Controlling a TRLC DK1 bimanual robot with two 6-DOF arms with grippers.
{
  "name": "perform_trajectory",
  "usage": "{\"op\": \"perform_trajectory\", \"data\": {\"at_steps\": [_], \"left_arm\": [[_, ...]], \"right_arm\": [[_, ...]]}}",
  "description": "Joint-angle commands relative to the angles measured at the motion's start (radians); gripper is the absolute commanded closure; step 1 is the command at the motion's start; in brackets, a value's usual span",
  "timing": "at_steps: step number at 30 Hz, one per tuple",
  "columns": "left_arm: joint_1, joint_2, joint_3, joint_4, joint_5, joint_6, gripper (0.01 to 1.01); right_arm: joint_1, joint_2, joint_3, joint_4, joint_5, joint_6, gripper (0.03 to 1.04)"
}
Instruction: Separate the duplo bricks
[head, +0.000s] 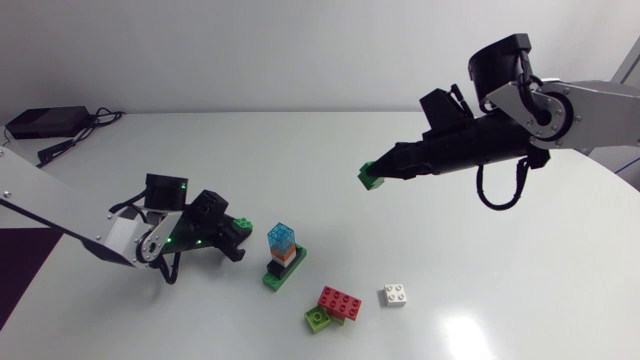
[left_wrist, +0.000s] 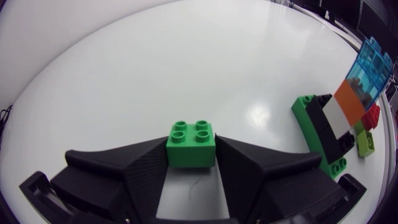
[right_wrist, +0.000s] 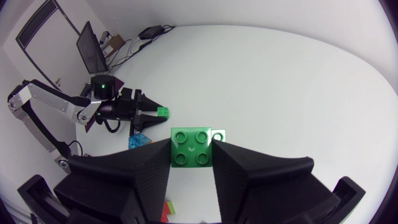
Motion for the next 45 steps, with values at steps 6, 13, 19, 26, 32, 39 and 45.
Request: {"op": "perform_trajectory", "data": {"at_steps": [6, 13, 19, 26, 32, 39, 45], "left_arm": [[0.007, -0.013, -0.051, -0.017, 0.012, 0.032, 0.144], [0.008, -0.154, -0.031, -0.071, 0.018, 0.029, 0.097], [-0.054, -0.404, 0.009, -0.215, 0.002, 0.037, 0.097], [-0.258, -0.521, 0.026, -0.267, -0.14, 0.061, 0.095], [-0.393, -0.523, 0.045, -0.24, -0.254, 0.078, 0.097], [-0.485, -0.516, 0.103, -0.233, -0.337, 0.077, 0.102], [-0.548, -0.5, 0.167, -0.25, -0.37, 0.06, 0.105]], "right_arm": [[0.021, 0.01, 0.0, 0.001, 0.005, -0.017, 0.83], [0.039, 0.005, 0.026, -0.013, 0.014, -0.014, 0.83], [0.056, -0.001, 0.081, -0.062, -0.012, -0.008, 0.83], [0.087, 0.01, 0.118, -0.071, -0.04, 0.029, 0.83], [0.094, 0.028, 0.125, -0.064, -0.069, 0.055, 0.83], [0.094, 0.033, 0.115, -0.059, -0.078, 0.055, 0.83], [0.1, 0.048, 0.099, -0.042, -0.094, 0.059, 0.83]]}}
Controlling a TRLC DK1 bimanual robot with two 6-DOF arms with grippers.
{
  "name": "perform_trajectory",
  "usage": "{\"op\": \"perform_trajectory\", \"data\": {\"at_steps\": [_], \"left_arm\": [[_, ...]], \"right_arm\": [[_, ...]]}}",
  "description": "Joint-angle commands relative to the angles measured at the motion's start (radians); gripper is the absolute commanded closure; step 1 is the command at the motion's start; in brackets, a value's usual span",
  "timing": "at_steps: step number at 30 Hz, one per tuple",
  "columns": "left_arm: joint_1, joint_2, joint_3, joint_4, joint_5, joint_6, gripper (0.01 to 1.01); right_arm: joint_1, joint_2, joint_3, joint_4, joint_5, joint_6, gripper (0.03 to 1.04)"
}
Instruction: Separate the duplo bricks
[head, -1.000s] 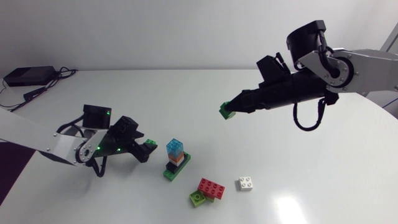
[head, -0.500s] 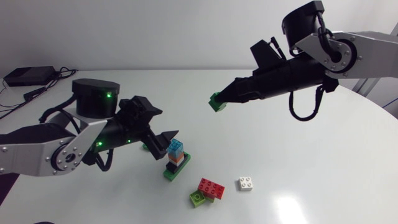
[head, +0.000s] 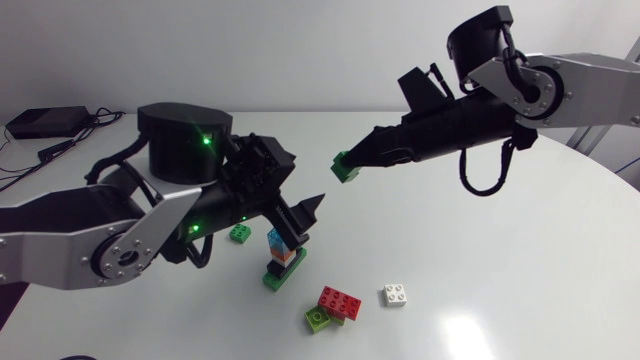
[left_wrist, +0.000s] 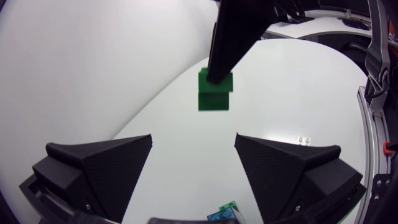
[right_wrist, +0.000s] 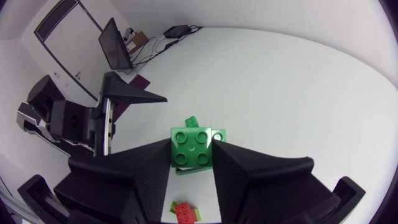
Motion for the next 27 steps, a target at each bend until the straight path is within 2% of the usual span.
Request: {"op": "perform_trajectory", "data": {"at_steps": [1, 6, 13, 18, 26, 27], "left_arm": [[-0.03, 0.019, 0.048, -0.002, -0.021, 0.005, 0.105], [-0.062, 0.045, 0.075, -0.002, -0.03, -0.009, 0.121], [-0.073, 0.085, 0.086, 0.019, -0.032, -0.02, 0.123], [-0.073, 0.093, 0.098, 0.031, -0.032, -0.02, 0.162], [-0.073, 0.104, 0.117, 0.041, -0.038, -0.021, 0.172], [-0.073, 0.107, 0.118, 0.042, -0.038, -0.021, 0.216]], "right_arm": [[0.008, 0.027, -0.01, 0.019, -0.016, 0.027, 0.83], [-0.002, 0.029, -0.016, 0.036, -0.059, 0.047, 0.83], [-0.039, 0.024, -0.031, 0.06, -0.18, 0.095, 0.83], [-0.056, 0.033, -0.036, 0.06, -0.213, 0.102, 0.83], [-0.057, 0.052, -0.043, 0.062, -0.225, 0.102, 0.83], [-0.059, 0.052, -0.043, 0.063, -0.225, 0.102, 0.83]]}}
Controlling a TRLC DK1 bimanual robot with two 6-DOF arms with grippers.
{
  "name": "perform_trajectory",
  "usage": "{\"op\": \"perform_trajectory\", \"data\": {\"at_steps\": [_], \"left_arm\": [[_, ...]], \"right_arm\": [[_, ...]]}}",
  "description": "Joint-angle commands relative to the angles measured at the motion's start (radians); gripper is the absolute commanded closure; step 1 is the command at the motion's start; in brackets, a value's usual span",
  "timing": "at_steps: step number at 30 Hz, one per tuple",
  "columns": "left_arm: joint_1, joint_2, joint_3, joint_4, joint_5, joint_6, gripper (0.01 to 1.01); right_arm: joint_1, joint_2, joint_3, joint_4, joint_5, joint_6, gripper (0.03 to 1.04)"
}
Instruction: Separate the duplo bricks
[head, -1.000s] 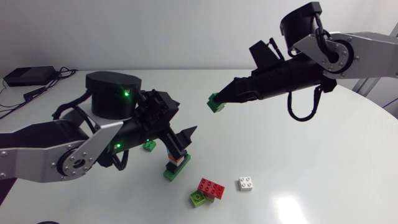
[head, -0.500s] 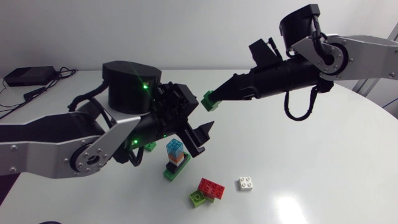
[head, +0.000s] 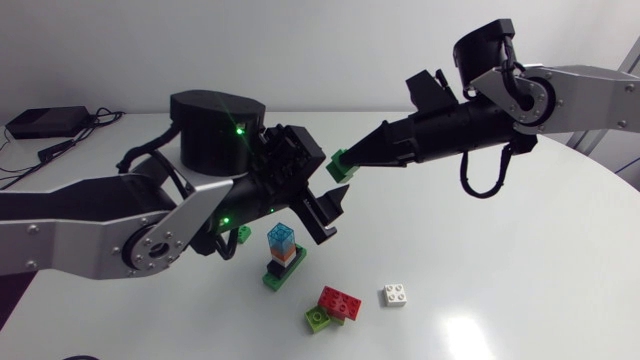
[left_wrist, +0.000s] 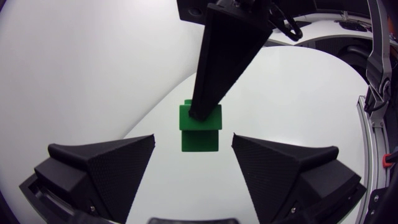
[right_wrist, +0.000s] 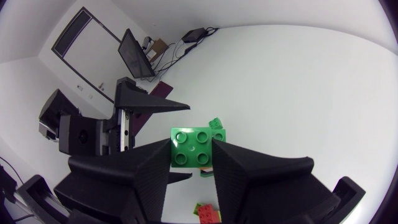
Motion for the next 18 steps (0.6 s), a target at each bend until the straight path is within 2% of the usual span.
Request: {"op": "perform_trajectory", "data": {"at_steps": [1, 13, 15, 18], "left_arm": [[-0.005, 0.031, 0.033, 0.013, -0.005, -0.015, 0.243], [-0.007, 0.052, 0.04, 0.014, -0.01, -0.016, 0.284], [-0.009, 0.051, 0.039, 0.016, -0.012, -0.016, 0.364], [-0.007, 0.051, 0.039, 0.016, -0.012, -0.022, 0.433]], "right_arm": [[-0.005, 0.02, -0.022, 0.01, -0.015, 0.022, 0.83], [-0.004, 0.011, -0.03, 0.017, -0.013, 0.022, 0.83], [-0.004, 0.009, -0.03, 0.017, -0.013, 0.024, 0.83], [-0.004, 0.009, -0.031, 0.018, -0.013, 0.024, 0.83]]}}
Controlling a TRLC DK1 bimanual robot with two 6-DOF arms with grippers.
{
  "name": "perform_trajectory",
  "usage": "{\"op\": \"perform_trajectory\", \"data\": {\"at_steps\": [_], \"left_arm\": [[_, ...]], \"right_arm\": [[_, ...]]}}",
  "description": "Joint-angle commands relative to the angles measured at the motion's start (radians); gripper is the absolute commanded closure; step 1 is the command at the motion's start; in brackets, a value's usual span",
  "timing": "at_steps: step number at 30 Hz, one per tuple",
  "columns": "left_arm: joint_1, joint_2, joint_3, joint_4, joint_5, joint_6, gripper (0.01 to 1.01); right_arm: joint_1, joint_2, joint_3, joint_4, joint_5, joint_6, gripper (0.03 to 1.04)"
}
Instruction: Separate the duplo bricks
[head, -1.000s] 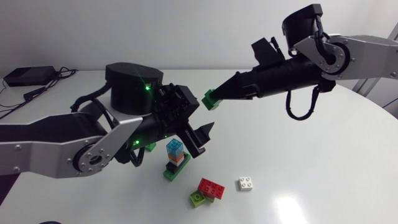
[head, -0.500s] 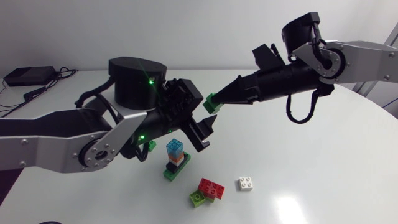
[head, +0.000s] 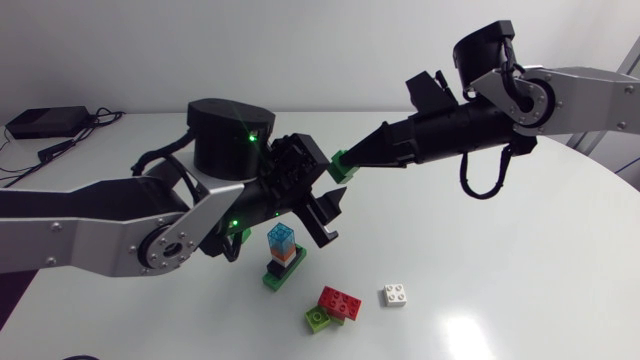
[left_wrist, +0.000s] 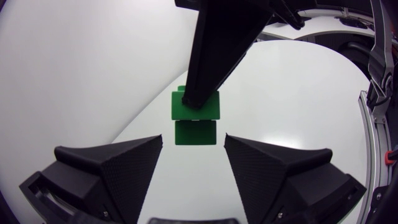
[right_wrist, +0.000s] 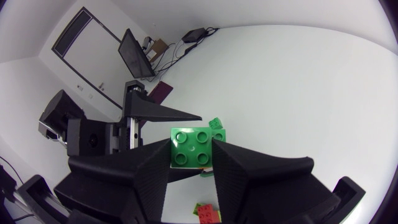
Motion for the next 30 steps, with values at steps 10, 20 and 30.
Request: {"op": "perform_trajectory", "data": {"at_steps": [10, 20, 30], "left_arm": [[-0.013, 0.025, 0.034, 0.02, -0.01, -0.03, 0.443], [-0.021, 0.029, 0.037, 0.026, -0.02, -0.045, 0.475], [-0.03, 0.038, 0.035, 0.04, -0.041, -0.057, 0.61]], "right_arm": [[0.002, 0.008, -0.03, 0.013, -0.01, 0.023, 0.83], [0.007, 0.005, -0.037, 0.022, -0.004, 0.025, 0.83], [0.009, 0.002, -0.042, 0.025, -0.001, 0.025, 0.83]]}}
